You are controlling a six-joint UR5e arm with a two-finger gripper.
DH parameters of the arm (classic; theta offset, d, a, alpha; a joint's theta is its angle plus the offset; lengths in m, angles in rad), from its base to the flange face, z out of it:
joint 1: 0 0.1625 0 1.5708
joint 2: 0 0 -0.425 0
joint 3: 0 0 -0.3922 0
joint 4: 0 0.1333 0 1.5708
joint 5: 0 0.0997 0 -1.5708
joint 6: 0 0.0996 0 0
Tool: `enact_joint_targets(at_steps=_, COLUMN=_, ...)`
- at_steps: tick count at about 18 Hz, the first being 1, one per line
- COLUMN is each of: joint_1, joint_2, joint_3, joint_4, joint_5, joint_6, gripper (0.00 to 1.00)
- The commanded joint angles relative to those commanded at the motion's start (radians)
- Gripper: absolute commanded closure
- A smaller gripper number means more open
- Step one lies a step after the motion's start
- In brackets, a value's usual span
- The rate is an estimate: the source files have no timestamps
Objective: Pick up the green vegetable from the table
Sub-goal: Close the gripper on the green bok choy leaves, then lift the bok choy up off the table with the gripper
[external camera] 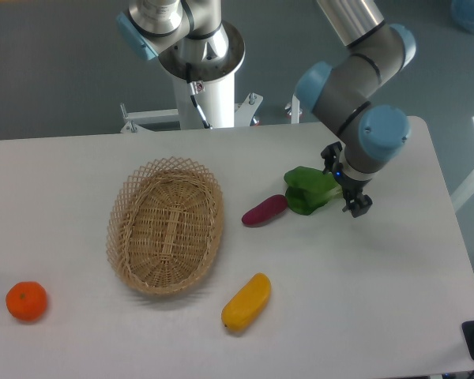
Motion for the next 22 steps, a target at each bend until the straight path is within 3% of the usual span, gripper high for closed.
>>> enact_joint_targets(at_steps=2, joint_1=0.006, joint_2=0.000, joint_3=-0.025, joint_4=0.043, joint_5=0.000, joint_6=0.026, gripper=0.00)
enact_joint_targets(at_steps=7, joint_1=0.017, joint_2=0.000, joint_3=-0.039, joint_4=0.065, joint_5=0.000, joint_6=0.029, gripper=0.00)
enact_joint_targets(at_steps=11, joint_1=0.022, joint_2=-0.002, joint_3=-0.103, joint_4=0.203, joint_5=0.000, joint_6=0.031, gripper=0.00)
enact_joint_targets(at_steps=14, joint_1=0.022, joint_2=-0.002, joint_3=-0.101, joint_4=0.207, joint_5=-0.002, joint_6=0.031, gripper=0.00)
enact_joint_targets(at_steps=15, joint_1=0.022, joint_2=-0.002, joint_3=-0.101, joint_4=0.209, joint_5=-0.002, joint_6=0.029, gripper=0.05)
enact_joint_targets(at_steps=20, joint_1=0.023, joint_2=0.000, joint_3=-0.086, joint_4=0.206, joint_5=0.000, joint_6=0.034, gripper=0.48)
enact_joint_targets(at_steps=22, joint_1=0.023, joint_2=0.002, joint_3=-0.069, joint_4=0.201, joint_5=0.003, joint_6=0.034, gripper=0.54)
